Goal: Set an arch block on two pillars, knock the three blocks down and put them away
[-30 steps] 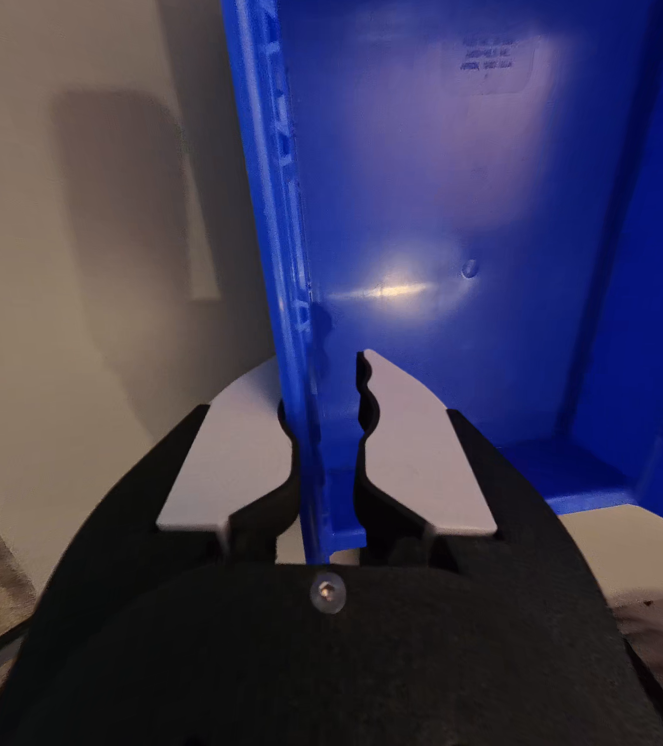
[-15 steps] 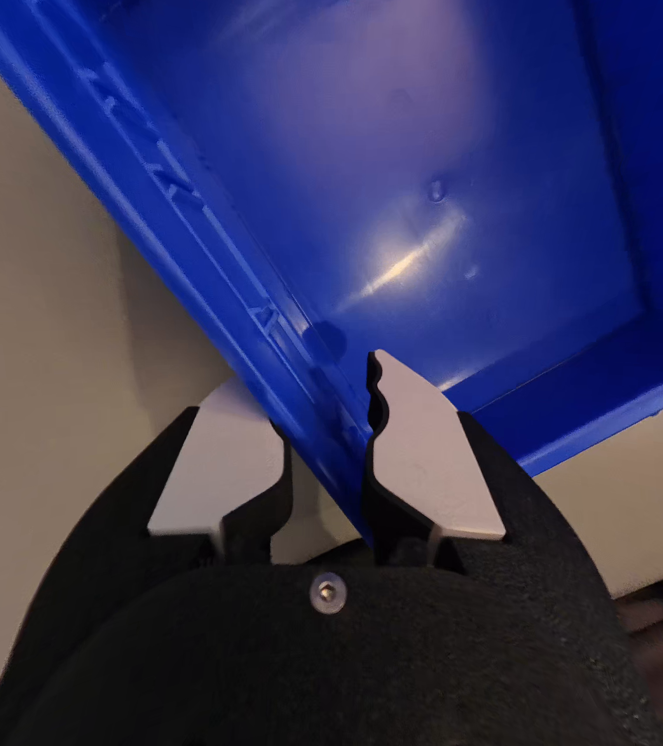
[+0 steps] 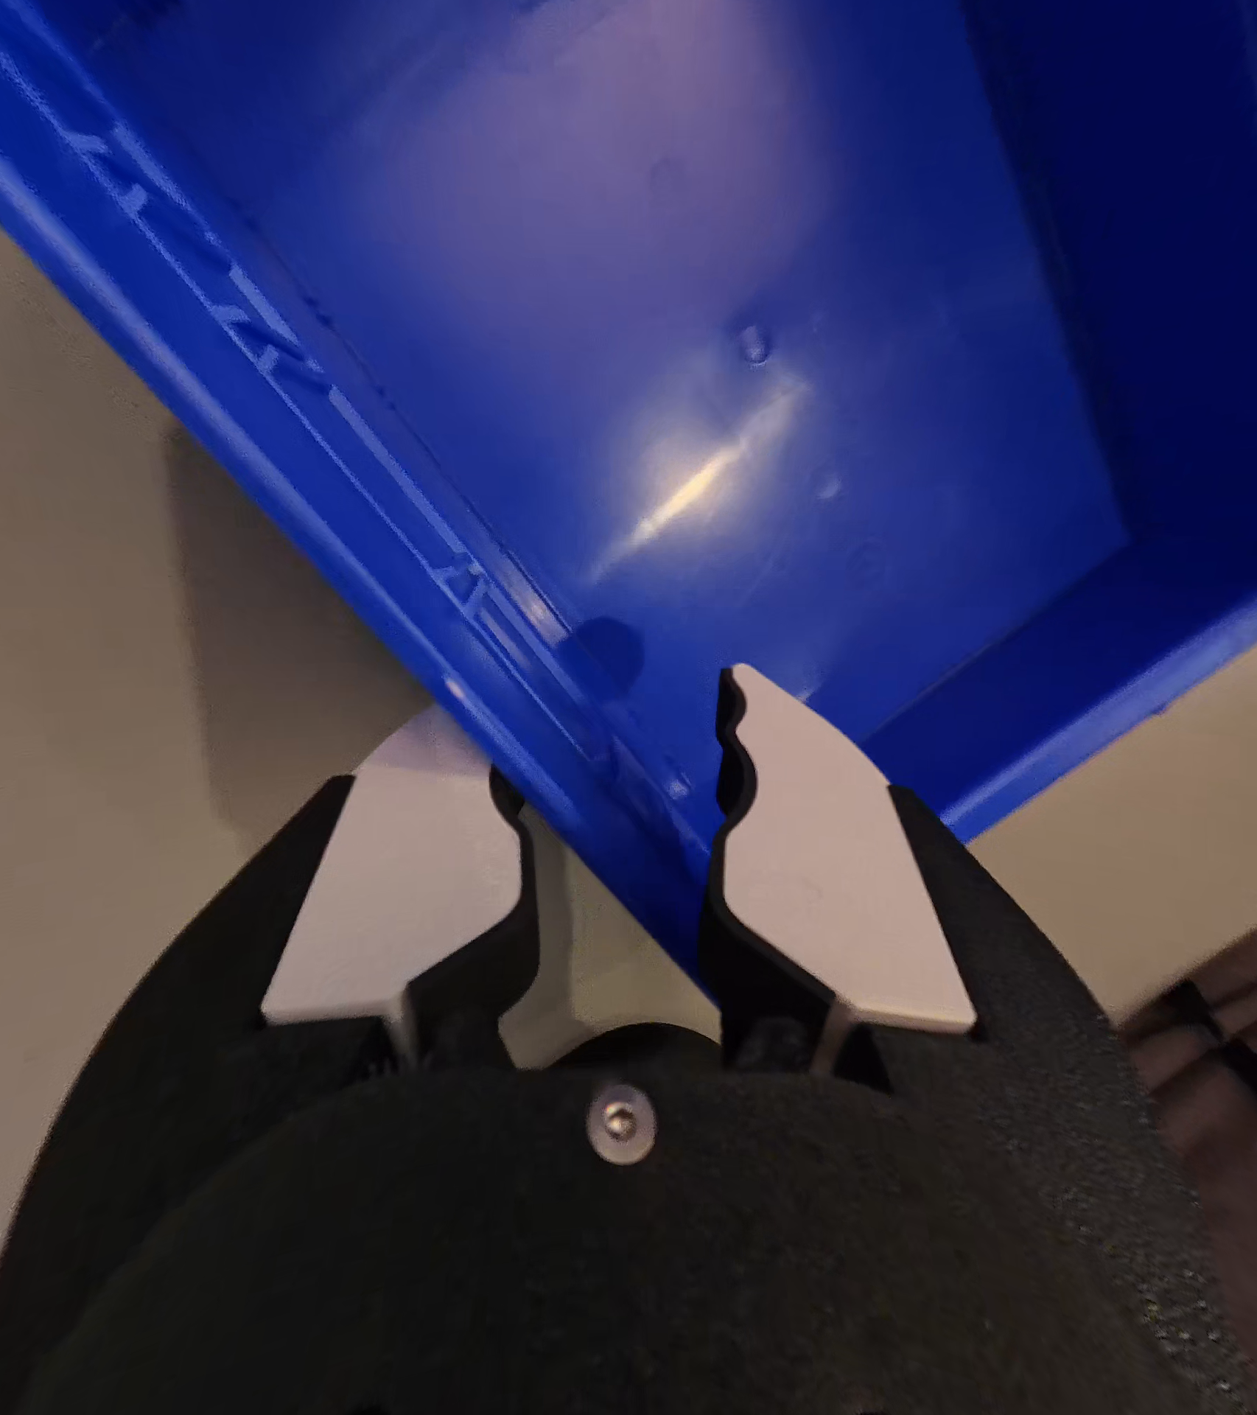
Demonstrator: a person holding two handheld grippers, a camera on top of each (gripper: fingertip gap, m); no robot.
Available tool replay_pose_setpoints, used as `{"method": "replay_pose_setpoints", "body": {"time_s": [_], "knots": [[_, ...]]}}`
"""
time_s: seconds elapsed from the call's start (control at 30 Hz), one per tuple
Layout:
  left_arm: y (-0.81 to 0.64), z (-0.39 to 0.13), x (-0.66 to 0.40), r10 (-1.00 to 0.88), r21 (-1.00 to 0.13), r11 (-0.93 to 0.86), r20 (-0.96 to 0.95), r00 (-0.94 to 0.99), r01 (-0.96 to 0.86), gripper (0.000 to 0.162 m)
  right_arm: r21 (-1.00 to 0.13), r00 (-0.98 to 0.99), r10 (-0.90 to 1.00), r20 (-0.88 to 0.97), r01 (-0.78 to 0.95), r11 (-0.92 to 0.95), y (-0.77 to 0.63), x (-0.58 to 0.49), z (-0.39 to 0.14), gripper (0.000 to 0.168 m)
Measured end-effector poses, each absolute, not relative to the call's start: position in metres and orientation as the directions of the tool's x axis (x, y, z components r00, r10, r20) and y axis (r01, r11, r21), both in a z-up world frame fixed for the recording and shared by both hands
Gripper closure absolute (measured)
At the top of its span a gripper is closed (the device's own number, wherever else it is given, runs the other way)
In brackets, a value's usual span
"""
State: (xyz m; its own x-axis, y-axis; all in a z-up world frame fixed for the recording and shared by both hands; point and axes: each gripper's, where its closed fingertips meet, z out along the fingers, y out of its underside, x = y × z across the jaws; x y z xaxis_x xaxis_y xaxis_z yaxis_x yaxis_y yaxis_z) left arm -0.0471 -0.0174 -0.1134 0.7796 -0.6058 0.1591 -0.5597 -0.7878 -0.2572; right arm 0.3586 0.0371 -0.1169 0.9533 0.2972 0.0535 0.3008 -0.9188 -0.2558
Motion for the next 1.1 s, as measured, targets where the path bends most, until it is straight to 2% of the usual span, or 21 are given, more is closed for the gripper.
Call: {"method": "replay_pose_setpoints", "body": {"time_s": [0.07,0.1,0.2,0.27,0.37,0.47,0.7,0.8,0.93,1.1], "knots": [[-0.018,-0.101,-0.047,-0.615,-0.298,-0.779,0.192,0.765,-0.552,0.112,-0.234,0.950,0.308,0.046,0.310,-0.922,0.038,0.356,-0.125,0.139],[-0.017,-0.092,-0.048,-0.623,-0.329,-0.770,0.202,0.756,-0.547,0.115,-0.206,0.948,0.314,0.049,0.318,-0.926,0.037,0.356,-0.131,0.139],[-0.013,-0.053,-0.057,-0.629,-0.464,-0.741,0.227,0.744,-0.485,0.118,-0.130,0.952,0.305,0.017,0.305,-0.943,0.031,0.355,-0.144,0.140],[-0.008,-0.015,-0.065,-0.631,-0.597,-0.691,0.221,0.743,-0.409,0.118,-0.131,0.961,0.263,-0.085,0.251,-0.959,0.027,0.348,-0.144,0.156],[-0.005,0.051,-0.080,-0.633,-0.804,-0.537,0.183,0.753,-0.256,0.124,-0.116,0.960,0.248,-0.130,0.233,-0.966,0.023,0.347,-0.144,0.161],[-0.015,0.103,-0.097,-0.634,-0.924,-0.358,0.134,0.761,-0.136,0.128,-0.104,0.957,0.255,-0.142,0.241,-0.965,0.023,0.353,-0.145,0.162],[-0.041,0.145,-0.103,-0.725,-0.996,-0.032,-0.038,0.687,-0.088,0.130,-0.016,0.951,0.254,-0.178,0.255,-0.967,0.025,0.374,-0.144,0.161],[-0.038,0.140,-0.107,-0.725,-0.993,-0.056,-0.033,0.688,-0.106,0.130,0.029,0.948,0.261,-0.180,0.270,-0.962,0.019,0.380,-0.143,0.161],[-0.046,0.143,-0.120,-0.725,-0.993,-0.067,-0.015,0.688,-0.093,0.130,0.008,0.950,0.268,-0.162,0.273,-0.962,0.015,0.386,-0.128,0.161],[-0.052,0.150,-0.149,-0.656,-0.993,-0.040,-0.058,0.753,-0.111,0.130,-0.016,0.952,0.254,-0.171,0.256,-0.967,0.011,0.385,-0.067,0.161]]}}
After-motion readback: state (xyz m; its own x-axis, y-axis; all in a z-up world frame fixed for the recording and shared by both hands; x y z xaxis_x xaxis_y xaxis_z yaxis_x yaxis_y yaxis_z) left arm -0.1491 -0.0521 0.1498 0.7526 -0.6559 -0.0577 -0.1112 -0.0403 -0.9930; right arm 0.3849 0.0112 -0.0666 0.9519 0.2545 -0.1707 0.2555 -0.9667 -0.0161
